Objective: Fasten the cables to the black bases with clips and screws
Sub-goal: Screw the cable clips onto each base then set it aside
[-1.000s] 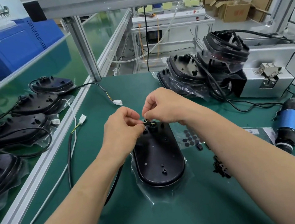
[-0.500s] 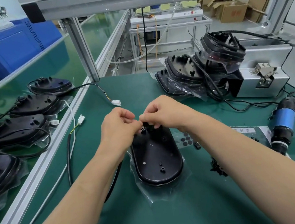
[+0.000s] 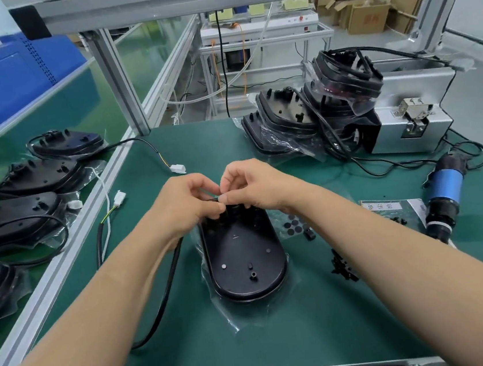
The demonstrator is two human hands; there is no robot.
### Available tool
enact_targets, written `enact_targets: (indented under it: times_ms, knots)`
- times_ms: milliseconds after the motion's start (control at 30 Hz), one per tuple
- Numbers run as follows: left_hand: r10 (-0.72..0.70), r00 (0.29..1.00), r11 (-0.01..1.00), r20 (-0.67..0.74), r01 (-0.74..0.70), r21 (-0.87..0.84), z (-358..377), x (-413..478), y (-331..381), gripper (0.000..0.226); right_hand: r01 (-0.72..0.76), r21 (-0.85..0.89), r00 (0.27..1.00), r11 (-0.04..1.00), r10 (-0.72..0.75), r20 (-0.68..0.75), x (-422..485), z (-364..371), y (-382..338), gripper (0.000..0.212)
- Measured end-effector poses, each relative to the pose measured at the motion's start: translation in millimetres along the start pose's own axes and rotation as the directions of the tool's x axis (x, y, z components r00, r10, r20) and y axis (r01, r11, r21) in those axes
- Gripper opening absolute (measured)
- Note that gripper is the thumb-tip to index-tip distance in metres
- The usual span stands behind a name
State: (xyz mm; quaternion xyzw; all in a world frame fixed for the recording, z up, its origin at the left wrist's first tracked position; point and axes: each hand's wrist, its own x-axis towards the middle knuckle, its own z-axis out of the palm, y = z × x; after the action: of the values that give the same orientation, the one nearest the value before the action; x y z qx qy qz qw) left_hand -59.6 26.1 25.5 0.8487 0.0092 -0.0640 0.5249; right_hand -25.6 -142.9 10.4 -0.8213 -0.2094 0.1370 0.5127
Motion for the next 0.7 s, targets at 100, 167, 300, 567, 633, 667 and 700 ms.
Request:
enact_targets:
  times_ms: [100,167,300,567,633,667,700]
  knots:
    - [-0.041,0.998,0.999,0.039,0.041,-0.011,-3.0,5.8,2.0,0.017,-0.032,0.075,0.998,0.997,0.028,0.054,-9.9,-18.0,1.6,0.007]
    - [-0.076,0.995,0.997,0.066,0.077,-0.015,-4.8,8.4,1.0,0.016,-0.062,0.008,0.997,0.998,0.062,0.039,-22.8,-38.6,6.0,0.011]
    - [-0.103,0.988,0.995,0.111,0.104,-0.001,-5.8,9.3,-2.2,0.019,-0.148,-0.353,0.985,0.924,0.168,0.026,-58.1,-75.7,19.7,0.009]
    - [-0.136,0.983,0.990,0.120,0.141,-0.029,-3.6,8.4,-3.7,0.018,-0.071,-0.580,0.936,0.811,0.255,0.242,-131.2,-72.5,34.4,0.020]
    - [-0.153,0.981,0.987,0.122,0.158,-0.032,-3.9,8.8,-3.3,0.018,-0.013,-0.653,0.943,0.757,0.226,0.243,-136.0,-64.7,39.8,0.019]
    - [-0.161,0.979,0.985,0.122,0.167,-0.039,-4.1,9.1,-3.4,0.018,0.009,-0.674,0.948,0.739,0.209,0.241,-136.4,-60.8,41.5,0.017]
    - [-0.168,0.978,0.984,0.121,0.174,-0.046,-4.3,9.3,-3.7,0.018,0.027,-0.689,0.951,0.724,0.193,0.241,-136.1,-57.6,42.6,0.013]
